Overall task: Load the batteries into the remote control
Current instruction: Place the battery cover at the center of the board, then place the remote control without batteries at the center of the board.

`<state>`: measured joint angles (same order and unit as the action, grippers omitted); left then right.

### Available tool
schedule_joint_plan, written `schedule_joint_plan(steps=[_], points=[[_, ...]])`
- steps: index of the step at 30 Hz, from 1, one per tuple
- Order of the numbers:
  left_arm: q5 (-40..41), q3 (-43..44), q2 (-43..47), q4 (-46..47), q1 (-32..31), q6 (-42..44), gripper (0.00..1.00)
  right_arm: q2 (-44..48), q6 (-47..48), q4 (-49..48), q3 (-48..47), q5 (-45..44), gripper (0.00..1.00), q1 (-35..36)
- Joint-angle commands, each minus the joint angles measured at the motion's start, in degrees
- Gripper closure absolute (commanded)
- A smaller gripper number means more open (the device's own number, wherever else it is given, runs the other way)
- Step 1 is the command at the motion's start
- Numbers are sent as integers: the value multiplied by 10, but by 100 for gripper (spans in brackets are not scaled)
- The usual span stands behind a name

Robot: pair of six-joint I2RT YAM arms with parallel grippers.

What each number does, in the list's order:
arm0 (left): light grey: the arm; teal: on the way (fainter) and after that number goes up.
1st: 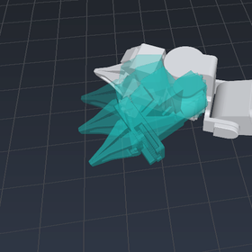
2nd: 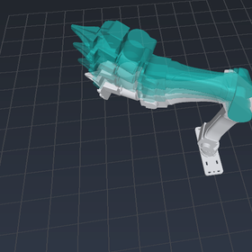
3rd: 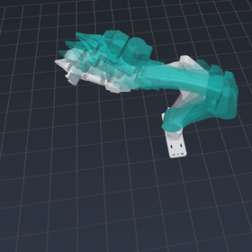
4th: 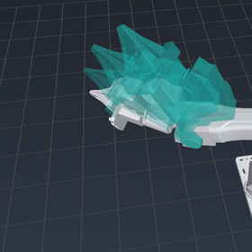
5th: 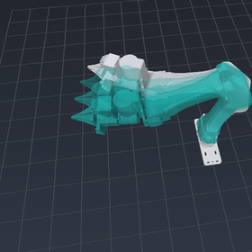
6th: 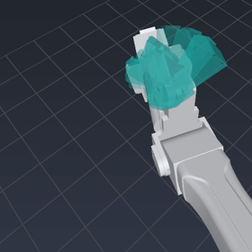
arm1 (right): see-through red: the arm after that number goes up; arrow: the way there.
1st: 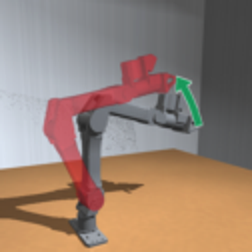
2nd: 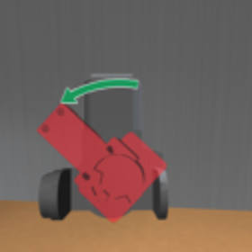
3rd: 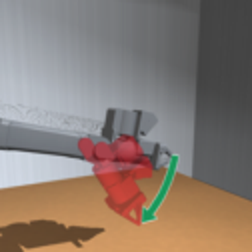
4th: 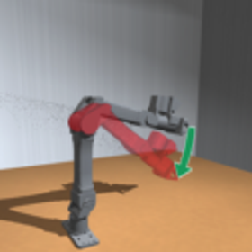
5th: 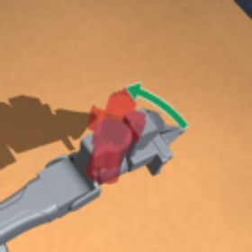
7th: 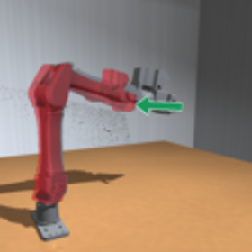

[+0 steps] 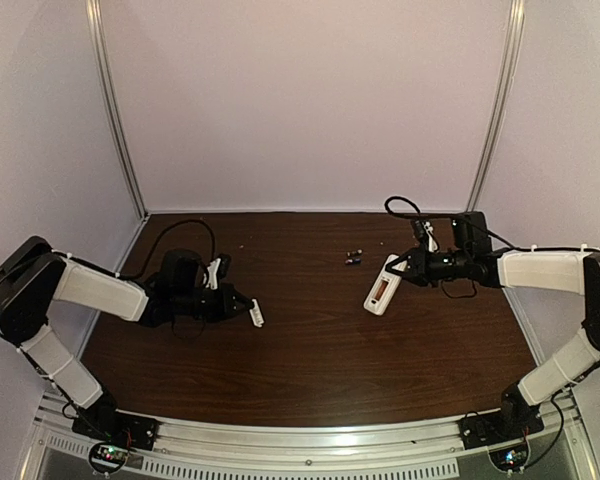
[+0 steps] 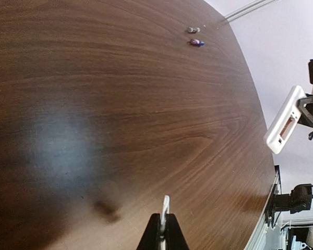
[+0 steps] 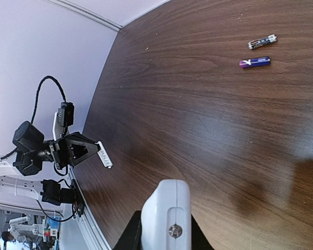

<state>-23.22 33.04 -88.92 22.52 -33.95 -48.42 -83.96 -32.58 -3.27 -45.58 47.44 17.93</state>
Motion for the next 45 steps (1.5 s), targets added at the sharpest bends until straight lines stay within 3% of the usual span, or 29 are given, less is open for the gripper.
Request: schedule_joint_plan(steps=[1,6,11,21,26,34,45], points=[[-12,53,-56,-47,11,48,100,22,-6,-37,24,1,100,-30],[-8,97,-104,-83,21,68,100,16,-2,-48,35,8,100,-46],[19,118,-115,-112,22,81,77,19,-1,-57,47,6,100,-55],[87,208,-96,-214,22,168,49,33,-5,-72,63,14,100,-67],[99,336,-121,-297,-3,290,46,48,-7,-74,74,13,100,-76],[76,546,-255,-400,-49,434,39,52,-6,-77,86,15,100,-87],[91,823,-454,-450,-87,531,41,55,-8,-90,105,19,100,-98]])
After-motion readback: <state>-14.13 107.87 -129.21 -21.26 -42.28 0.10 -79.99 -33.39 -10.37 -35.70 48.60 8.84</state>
